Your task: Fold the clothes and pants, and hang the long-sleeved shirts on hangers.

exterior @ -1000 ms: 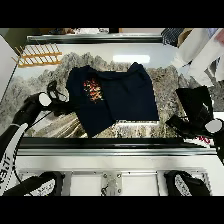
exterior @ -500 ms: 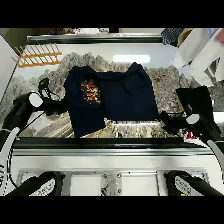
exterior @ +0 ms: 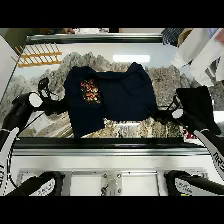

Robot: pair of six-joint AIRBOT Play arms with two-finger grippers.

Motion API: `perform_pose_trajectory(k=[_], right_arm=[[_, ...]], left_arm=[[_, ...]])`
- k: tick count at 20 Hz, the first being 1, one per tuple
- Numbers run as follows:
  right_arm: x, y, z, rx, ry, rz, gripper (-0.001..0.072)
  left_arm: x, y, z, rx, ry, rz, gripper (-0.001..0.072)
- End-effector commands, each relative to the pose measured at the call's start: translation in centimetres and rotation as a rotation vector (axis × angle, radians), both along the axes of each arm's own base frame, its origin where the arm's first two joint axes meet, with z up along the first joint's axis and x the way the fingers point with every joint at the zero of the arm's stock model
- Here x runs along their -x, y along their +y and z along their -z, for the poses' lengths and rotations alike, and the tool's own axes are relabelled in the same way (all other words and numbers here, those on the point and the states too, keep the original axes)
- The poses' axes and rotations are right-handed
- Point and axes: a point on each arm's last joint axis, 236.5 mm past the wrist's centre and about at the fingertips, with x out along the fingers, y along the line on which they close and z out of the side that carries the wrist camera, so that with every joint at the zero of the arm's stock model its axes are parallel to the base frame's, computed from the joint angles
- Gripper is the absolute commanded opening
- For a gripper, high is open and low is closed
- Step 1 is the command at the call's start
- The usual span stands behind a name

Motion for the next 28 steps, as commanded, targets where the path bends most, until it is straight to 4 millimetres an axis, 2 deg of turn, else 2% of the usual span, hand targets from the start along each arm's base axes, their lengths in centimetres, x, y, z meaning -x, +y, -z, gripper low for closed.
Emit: perform_pose_trajectory(k=[1, 2, 3, 5, 7, 9, 11, 12, 14, 16, 18, 19, 20, 22, 23, 25, 26, 28], right_arm=[[-2.8, 0.5, -3.7, 0.084, -0.139, -0.165, 0.0017], [-3.7, 0.2, -6.1, 0.103, -0.178, -0.199, 0.0017], [-4.6, -0.6, -9.0, 0.137, -0.222, -0.230, 0.0017], [-6.0, -3.5, -17.5, 0.258, -0.343, -0.278, 0.0017], [-5.6, -6.0, -27.0, 0.377, -0.467, -0.284, 0.0017], [-3.3, -7.7, -36.3, 0.490, -0.607, -0.257, 0.0017], [0.2, -7.8, -44.1, 0.552, -0.755, -0.222, 0.0017], [2.0, -7.5, -46.9, 0.573, -0.819, -0.207, 0.0017], [5.6, -7.0, -51.1, 0.608, -0.926, -0.183, 0.0017], [8.4, -6.8, -53.2, 0.639, -0.985, -0.162, 0.0016], [10.2, -6.8, -54.3, 0.641, -1.017, -0.131, 0.0017], [10.7, -6.7, -54.6, 0.637, -1.026, -0.124, 0.0016], [10.7, -6.7, -54.6, 0.623, -1.025, -0.116, 0.0016], [10.1, -6.7, -53.9, 0.583, -0.996, -0.106, 0.0016], [9.3, -6.7, -52.9, 0.575, -0.959, -0.119, 0.0016], [6.6, -6.9, -48.6, 0.539, -0.810, -0.174, 0.0016], [5.0, -7.0, -45.9, 0.516, -0.717, -0.204, 0.0016], [1.4, -7.4, -39.3, 0.457, -0.510, -0.267, 0.0016]], left_arm=[[-0.7, 1.5, -1.4, -0.056, -0.024, 0.005, 0.0008], [-1.3, 2.0, -2.9, -0.056, -0.043, 0.001, 0.0008], [-2.2, 2.5, -5.6, -0.056, -0.095, 0.003, 0.0008], [-3.5, 3.2, -13.0, -0.065, -0.265, -0.005, 0.0008], [-2.8, 3.7, -22.3, -0.074, -0.478, -0.024, 0.0008], [0.3, 3.5, -31.2, -0.079, -0.695, -0.029, 0.0008], [4.8, 2.8, -38.1, -0.078, -0.879, -0.018, 0.0008], [7.4, 2.3, -41.1, -0.072, -0.965, -0.008, 0.0008], [12.3, 1.4, -45.6, -0.045, -1.110, 0.014, 0.0008], [16.1, 1.0, -48.5, -0.008, -1.209, 0.013, 0.0008], [18.5, 1.2, -50.3, 0.005, -1.272, 0.001, 0.0007], [18.8, 1.7, -50.6, -0.012, -1.282, -0.014, 0.0007], [18.4, 2.1, -50.5, -0.024, -1.274, -0.028, 0.0008], [15.9, 2.8, -48.8, -0.052, -1.192, -0.056, 0.0008], [13.7, 3.2, -47.3, -0.066, -1.134, -0.073, 0.0008], [8.5, 4.3, -43.1, -0.088, -0.995, -0.104, 0.0008], [5.6, 5.0, -39.8, -0.096, -0.902, -0.119, 0.0008], [0.1, 6.0, -31.8, -0.094, -0.689, -0.132, 0.0008]])
